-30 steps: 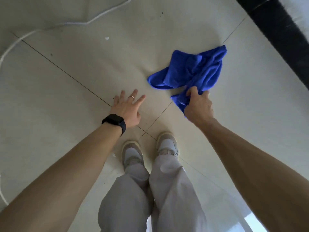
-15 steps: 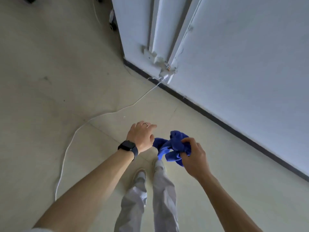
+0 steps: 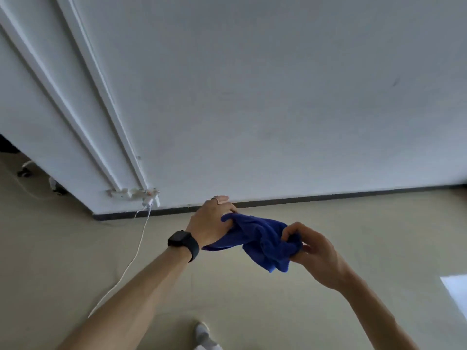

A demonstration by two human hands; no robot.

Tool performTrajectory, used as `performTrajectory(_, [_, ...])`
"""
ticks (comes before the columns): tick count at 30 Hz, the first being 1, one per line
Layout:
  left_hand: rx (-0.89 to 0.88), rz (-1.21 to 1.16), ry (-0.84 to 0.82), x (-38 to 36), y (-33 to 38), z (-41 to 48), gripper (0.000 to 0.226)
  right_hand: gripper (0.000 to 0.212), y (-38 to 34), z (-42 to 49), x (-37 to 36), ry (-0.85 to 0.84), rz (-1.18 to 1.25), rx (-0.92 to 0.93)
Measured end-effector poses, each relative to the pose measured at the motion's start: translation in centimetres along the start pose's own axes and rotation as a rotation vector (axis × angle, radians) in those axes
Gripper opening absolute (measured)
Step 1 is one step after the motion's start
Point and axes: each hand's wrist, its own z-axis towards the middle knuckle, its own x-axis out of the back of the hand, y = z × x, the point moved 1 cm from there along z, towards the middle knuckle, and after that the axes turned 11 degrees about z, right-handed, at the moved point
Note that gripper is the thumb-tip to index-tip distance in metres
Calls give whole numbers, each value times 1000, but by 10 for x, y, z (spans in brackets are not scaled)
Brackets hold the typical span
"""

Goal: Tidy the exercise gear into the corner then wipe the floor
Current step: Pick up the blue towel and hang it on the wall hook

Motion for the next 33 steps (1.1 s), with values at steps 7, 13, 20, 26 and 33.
performTrajectory(7, [-309,55,-45,-9,155,6,9,39,64,-128,103,537,-44,-112])
performTrajectory(13, [-646,153,-253,-90,325,-45,12,48,111,-249,132,704,-121,-217])
performTrajectory(20, [-873,214,-363,-175,466,-106,15,18,143,-341,176,1039,-93,-132])
performTrajectory(26, [-966,218,-354,-203,530,-118,16,10,150,-406,240,1222,-180,-42])
performTrajectory(33, [-971,150,-321,-235,615,-84,16,21,170,-427,321,1215,-195,-127])
